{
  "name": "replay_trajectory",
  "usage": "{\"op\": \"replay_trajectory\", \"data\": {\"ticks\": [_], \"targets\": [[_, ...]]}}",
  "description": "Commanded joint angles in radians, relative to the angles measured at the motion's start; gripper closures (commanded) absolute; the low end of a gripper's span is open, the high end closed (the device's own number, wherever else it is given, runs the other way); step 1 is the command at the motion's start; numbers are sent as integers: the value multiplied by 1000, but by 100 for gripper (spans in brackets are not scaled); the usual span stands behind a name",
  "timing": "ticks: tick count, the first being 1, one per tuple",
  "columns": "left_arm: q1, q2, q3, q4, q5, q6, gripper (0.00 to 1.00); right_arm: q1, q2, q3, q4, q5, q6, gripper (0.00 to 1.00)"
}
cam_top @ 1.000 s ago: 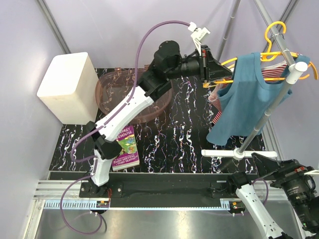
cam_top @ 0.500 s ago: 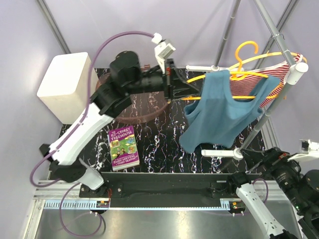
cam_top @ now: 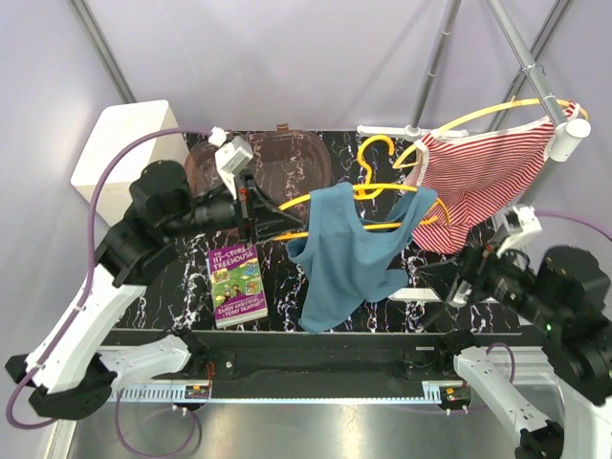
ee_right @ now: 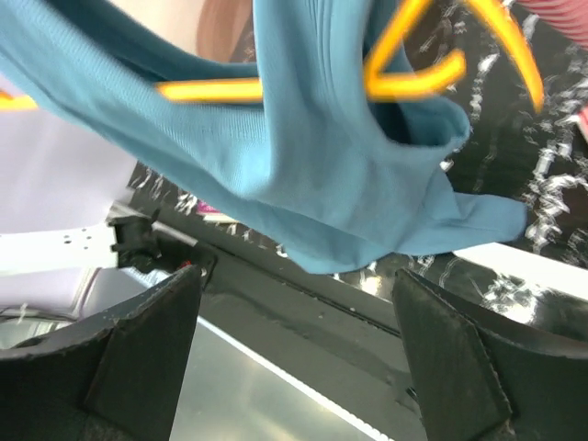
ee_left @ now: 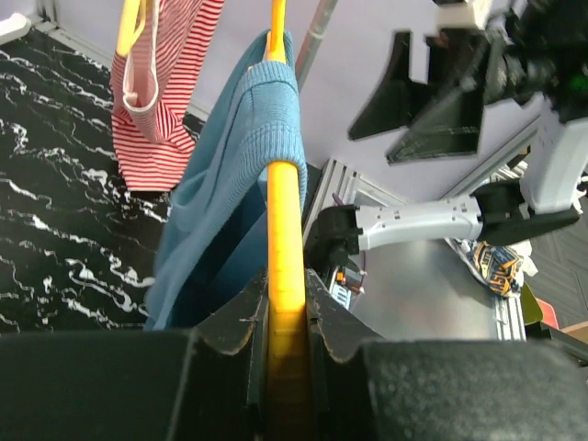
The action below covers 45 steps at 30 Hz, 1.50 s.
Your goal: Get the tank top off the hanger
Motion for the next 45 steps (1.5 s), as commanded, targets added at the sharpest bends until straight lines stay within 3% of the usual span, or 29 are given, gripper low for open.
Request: {"op": "replay_trajectory", "data": {"ticks": [1,8,17,21,25,31,35,36,37,39,45], "targets": [[6,-79,-61,39,-29,-7,100,-3,105,5,126,-139,-28,9],[6,-122,-151,28,-98,-33,100,-3,235,89,218,-137,9,8],[5,-52,-138,28,-52,-48,100,18,412,243,207,-139,36,13],[5,-24,-125,33,-43,-45,100,150,464,278,180,58,56,14],[5,-15,-121,36,-43,-50,100,240,501,272,220,96,102,14],[5,-7,-112,43,-23,-60,100,405,557,286,256,347,125,16],[3,-12,-112,53,-2,-68,100,449,602,324,266,461,124,30],[5,-13,-112,56,0,-70,100,449,607,324,269,479,124,41],[3,-15,-112,59,6,-68,100,449,605,318,273,495,127,46],[5,-22,-115,57,8,-68,100,449,597,306,299,525,128,51],[3,-30,-115,86,34,-80,100,449,617,275,364,466,136,52]]}}
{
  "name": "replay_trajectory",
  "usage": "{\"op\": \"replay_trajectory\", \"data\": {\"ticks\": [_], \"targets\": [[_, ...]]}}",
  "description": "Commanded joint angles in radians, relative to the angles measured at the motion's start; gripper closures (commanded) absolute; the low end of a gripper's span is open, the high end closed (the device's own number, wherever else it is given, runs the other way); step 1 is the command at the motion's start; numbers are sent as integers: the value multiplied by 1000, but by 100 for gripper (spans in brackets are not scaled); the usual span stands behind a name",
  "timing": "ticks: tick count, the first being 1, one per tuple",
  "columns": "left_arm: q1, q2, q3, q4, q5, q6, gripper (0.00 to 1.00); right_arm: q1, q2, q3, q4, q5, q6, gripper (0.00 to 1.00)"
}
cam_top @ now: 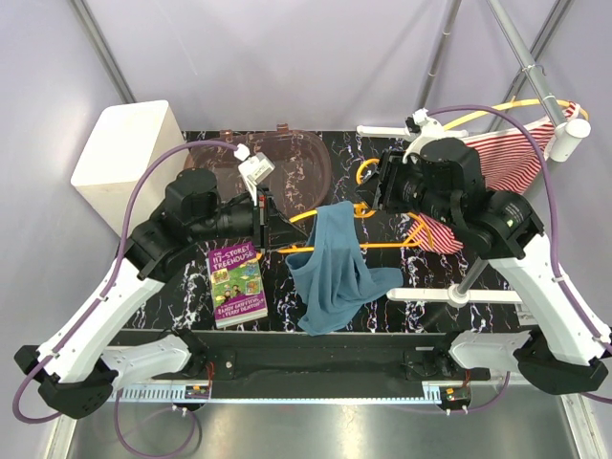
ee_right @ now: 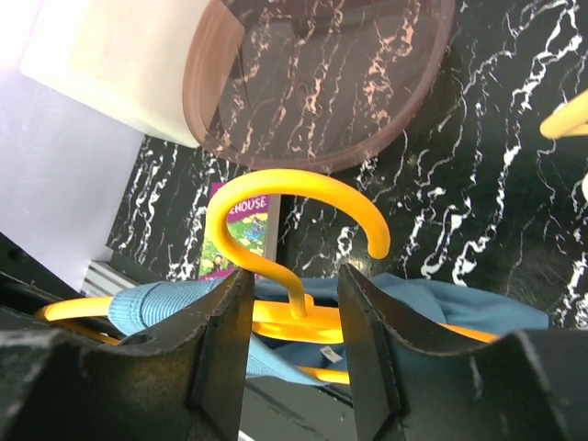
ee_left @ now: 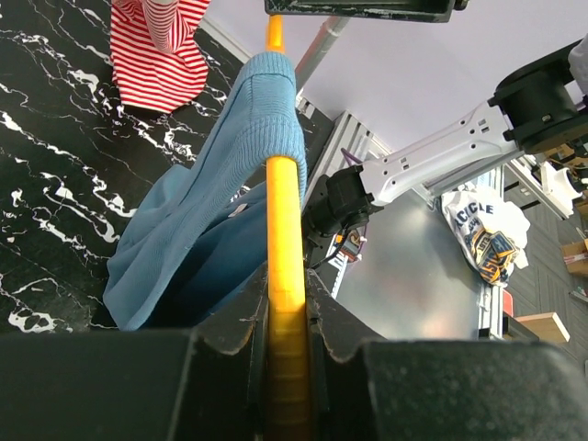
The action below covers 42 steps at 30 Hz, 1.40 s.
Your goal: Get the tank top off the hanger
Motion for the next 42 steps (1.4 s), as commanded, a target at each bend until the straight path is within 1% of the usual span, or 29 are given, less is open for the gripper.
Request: {"op": "replay_trajectory", "data": {"ticks": [1,3,4,7,8,9,10,11,13,14,16,17,18,21,23,24,26,27,29,31,32,34,35,36,37,39,41,42], "targets": [[1,-22,53,109,65,-20,100,8,3,-25,119,5,14,55],[1,-16,68,113,65,-25,100,8,-6,-50,141,6,13,58],[1,-11,73,116,69,-25,100,8,-11,-70,155,8,9,65],[3,-8,82,116,58,-33,100,6,-26,-99,184,23,-6,78],[1,-7,84,118,55,-36,100,6,-38,-105,193,23,-18,88],[3,-7,85,116,41,-43,100,8,-43,-110,202,26,-26,93],[1,-1,87,116,38,-50,90,8,-47,-120,219,31,-33,100],[1,4,105,104,38,-53,79,8,-61,-127,228,41,-59,100],[4,21,150,65,24,-37,65,9,-81,-166,268,90,-90,100],[4,48,217,8,18,-27,56,10,-104,-176,273,116,-124,100],[6,76,292,-46,-3,4,48,10,-113,-185,271,172,-155,100],[4,91,352,-77,-10,9,24,10,-118,-185,270,181,-184,100],[6,98,372,-80,-16,13,15,10,-118,-183,264,187,-193,100],[6,111,433,-81,-46,10,14,10,-124,-193,250,201,-207,100],[4,113,466,-81,-71,7,18,8,-124,-199,242,216,-208,100],[4,111,473,-81,-106,7,22,9,-124,-199,238,222,-211,100],[4,111,493,-74,-126,7,30,10,-123,-194,219,252,-221,100],[6,114,501,-71,-116,-2,40,11,-124,-187,212,261,-222,100],[-22,145,512,-66,-100,-19,44,9,-124,-180,196,293,-228,100],[-94,176,501,-68,-180,-8,46,10,-118,-164,181,314,-230,100],[-181,188,486,-68,-219,-1,47,10,-109,-156,173,322,-228,100],[-244,208,480,-87,-382,6,50,10,-97,-130,147,336,-227,100],[-291,222,480,-133,-467,-4,50,10,-92,-124,141,338,-219,100],[-310,228,478,-155,-591,-22,50,10,-92,-118,138,338,-216,100],[-326,236,477,-173,-662,-30,50,10,-95,-116,135,333,-213,100],[-367,265,469,-210,-771,-54,49,10,-101,-118,132,330,-195,100],[-401,292,464,-226,-804,-65,48,10,-106,-119,129,321,-185,100],[-413,324,467,-233,-850,-77,46,10,-109,-122,127,313,-184,100]]}}
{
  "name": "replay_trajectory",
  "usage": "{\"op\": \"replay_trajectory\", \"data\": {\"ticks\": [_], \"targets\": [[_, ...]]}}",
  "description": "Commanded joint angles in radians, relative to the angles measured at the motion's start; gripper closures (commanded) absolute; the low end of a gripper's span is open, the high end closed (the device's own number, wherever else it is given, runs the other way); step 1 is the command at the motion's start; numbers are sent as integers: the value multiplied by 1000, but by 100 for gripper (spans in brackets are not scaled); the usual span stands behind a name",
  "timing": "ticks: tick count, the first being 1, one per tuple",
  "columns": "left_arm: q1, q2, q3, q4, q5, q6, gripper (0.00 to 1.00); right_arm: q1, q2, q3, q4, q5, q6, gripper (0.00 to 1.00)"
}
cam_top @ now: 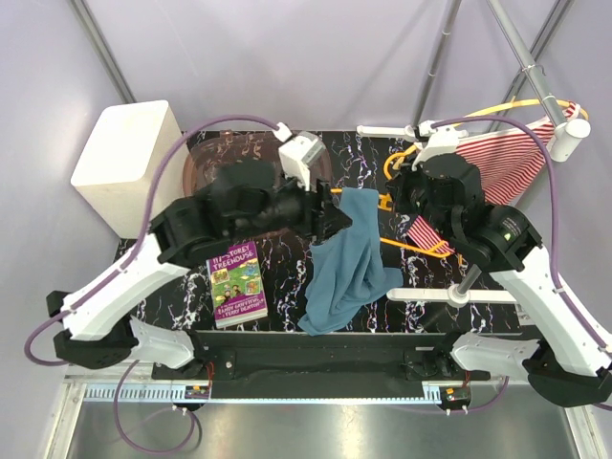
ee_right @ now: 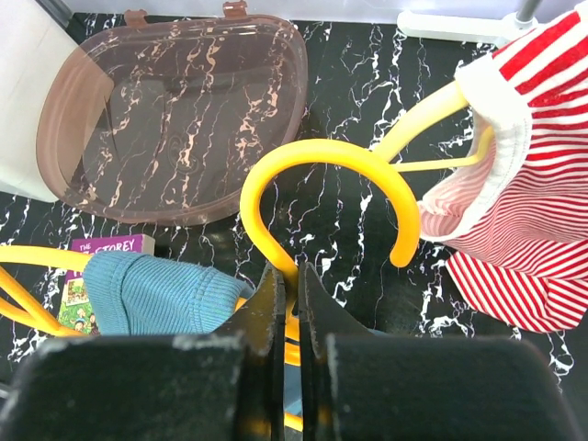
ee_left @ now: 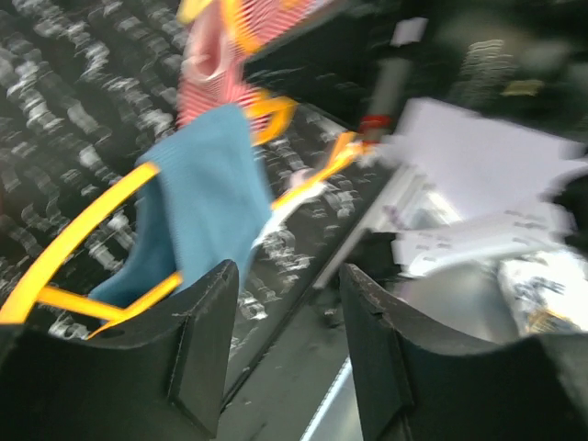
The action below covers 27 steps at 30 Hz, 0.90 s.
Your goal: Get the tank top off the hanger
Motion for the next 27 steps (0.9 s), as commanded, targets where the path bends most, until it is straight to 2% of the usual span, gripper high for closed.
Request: {"op": "replay_trajectory", "data": {"ticks": [1,2,6,13,15,18,19,21,22,27], "targets": [[-56,54,5,-38,-272,-40,44,4,-20,40,19,19,27,100],[-65,71,22,-53,-287,-45,41,4,-26,37,18,19,26,100],[-73,129,72,-98,-365,-57,39,4,-44,28,18,19,29,100],[-73,213,117,-130,-361,-48,41,4,-67,28,18,7,53,100],[-73,229,134,-130,-330,-31,48,4,-73,23,18,4,58,100],[-73,249,168,-130,-296,-23,69,4,-75,22,10,4,64,100],[-73,249,181,-128,-289,-22,82,4,-78,20,8,7,67,100],[-73,241,186,-128,-276,-16,92,4,-81,15,-1,23,70,100],[-73,236,183,-127,-276,-16,100,4,-84,12,-2,34,73,100],[-73,162,162,-110,-258,4,100,4,-102,-14,-51,108,82,100]]}}
